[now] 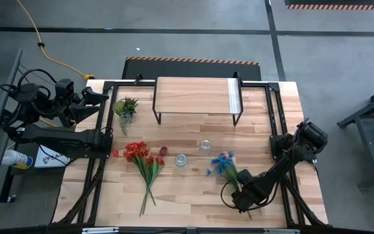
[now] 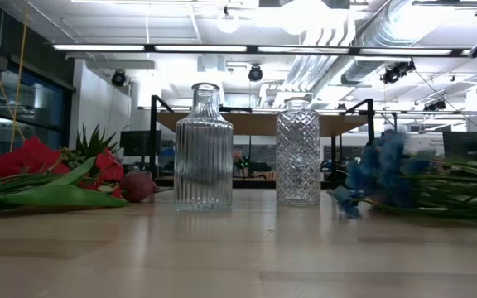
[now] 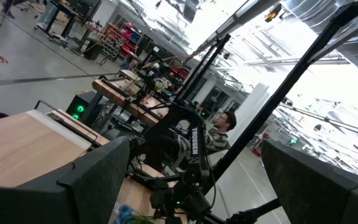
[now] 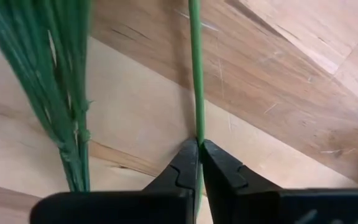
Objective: Pick and place flowers into a vace then onto a shelf
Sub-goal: Put the orange flower into the top transparent vase
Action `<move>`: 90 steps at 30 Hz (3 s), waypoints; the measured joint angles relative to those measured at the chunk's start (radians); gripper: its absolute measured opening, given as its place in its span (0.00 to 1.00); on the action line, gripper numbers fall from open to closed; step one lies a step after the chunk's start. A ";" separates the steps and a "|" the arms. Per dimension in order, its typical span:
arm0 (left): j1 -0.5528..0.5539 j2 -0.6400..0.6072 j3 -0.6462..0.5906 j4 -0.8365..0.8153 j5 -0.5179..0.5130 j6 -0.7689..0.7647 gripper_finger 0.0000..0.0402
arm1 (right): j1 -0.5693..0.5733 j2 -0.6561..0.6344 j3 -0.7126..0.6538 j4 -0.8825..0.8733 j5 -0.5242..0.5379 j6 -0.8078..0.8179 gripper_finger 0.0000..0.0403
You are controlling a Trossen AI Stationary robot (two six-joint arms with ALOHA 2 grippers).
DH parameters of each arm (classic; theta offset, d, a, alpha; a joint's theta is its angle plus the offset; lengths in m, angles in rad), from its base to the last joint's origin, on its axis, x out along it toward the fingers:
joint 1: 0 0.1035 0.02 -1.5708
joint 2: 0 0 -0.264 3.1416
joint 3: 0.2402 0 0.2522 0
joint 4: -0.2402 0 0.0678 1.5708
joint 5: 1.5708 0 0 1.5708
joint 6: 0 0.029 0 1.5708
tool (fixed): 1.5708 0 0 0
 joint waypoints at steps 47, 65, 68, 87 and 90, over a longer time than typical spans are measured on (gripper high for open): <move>0.000 0.000 0.000 -0.001 -0.001 0.000 0.99 | -0.059 -0.424 0.090 -0.487 0.073 0.043 0.00; 0.000 0.000 0.000 -0.057 -0.001 0.000 0.99 | -0.062 -0.422 0.433 -0.362 0.673 -0.357 0.00; 0.000 0.000 0.000 -0.057 -0.001 0.000 0.99 | -0.063 -0.421 0.433 -0.226 0.866 -0.514 0.00; 0.000 0.000 0.000 -0.056 -0.011 -0.001 0.99 | -0.107 -0.421 0.217 0.533 1.692 -1.225 0.00; 0.000 0.000 0.000 -0.056 -0.012 -0.001 0.99 | -0.115 -0.421 0.214 0.551 1.695 -1.235 0.00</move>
